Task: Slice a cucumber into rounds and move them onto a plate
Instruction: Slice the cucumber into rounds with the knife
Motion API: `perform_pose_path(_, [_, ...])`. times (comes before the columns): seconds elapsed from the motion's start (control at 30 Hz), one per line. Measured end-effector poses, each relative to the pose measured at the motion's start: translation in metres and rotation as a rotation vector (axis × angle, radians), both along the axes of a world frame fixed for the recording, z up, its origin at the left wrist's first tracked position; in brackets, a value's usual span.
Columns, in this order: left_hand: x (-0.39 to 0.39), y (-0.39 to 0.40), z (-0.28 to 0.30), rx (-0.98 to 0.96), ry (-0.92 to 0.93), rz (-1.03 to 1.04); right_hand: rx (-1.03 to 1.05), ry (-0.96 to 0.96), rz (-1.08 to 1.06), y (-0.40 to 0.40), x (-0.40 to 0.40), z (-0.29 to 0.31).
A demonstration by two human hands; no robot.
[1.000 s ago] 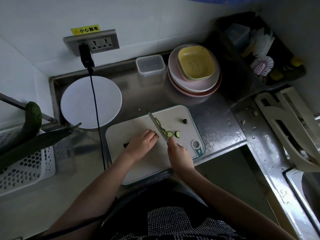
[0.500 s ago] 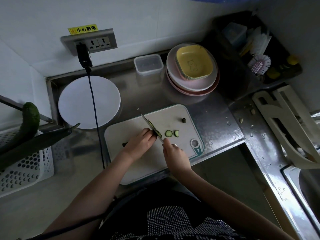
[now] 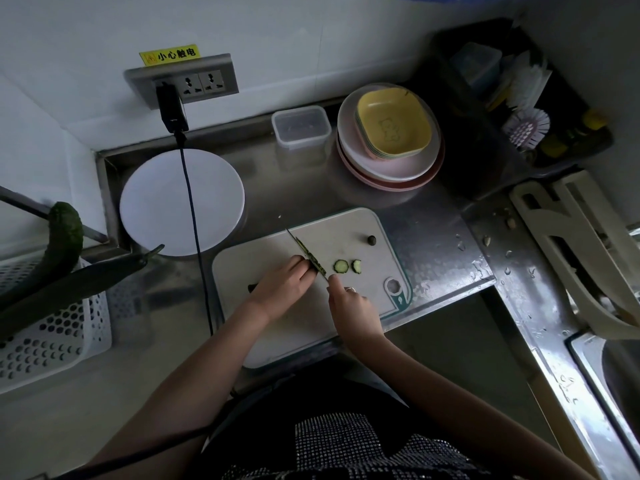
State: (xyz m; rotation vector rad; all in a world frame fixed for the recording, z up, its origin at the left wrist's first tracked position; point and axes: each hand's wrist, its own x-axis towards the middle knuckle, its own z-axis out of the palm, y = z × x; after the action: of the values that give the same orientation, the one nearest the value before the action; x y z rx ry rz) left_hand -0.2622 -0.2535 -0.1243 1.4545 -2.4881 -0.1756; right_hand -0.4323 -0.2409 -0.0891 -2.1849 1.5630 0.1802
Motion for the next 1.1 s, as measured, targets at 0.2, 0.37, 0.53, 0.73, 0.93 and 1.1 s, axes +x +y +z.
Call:
perform_pose_path(0.2, [-0.001, 0.0, 0.0, -0.003, 0.0, 0.003, 0.058, -0.012, -0.021, -0.003, 0.0, -0.004])
perform_pose_path(0.37, [-0.001, 0.0, -0.003, 0.006, 0.002, 0.014, 0.056, -0.016, -0.021, -0.004, 0.001, -0.003])
perform_pose_path(0.53, [-0.001, -0.001, -0.004, -0.013, 0.011, 0.022, 0.087, -0.02, -0.043, -0.007, 0.0, 0.0])
perform_pose_path(0.73, [0.0, 0.004, 0.006, -0.051, 0.003, -0.009, 0.109, -0.089, -0.112, -0.004, -0.002, 0.004])
perform_pose_path(0.93, [0.002, 0.005, 0.001, 0.01, -0.005, 0.004, 0.008, -0.092, -0.079, 0.002, -0.007, 0.011])
perform_pose_path(1.1, [0.002, 0.004, 0.003, 0.004, -0.004, 0.004, 0.0, -0.116, -0.058, 0.005, -0.002, 0.013])
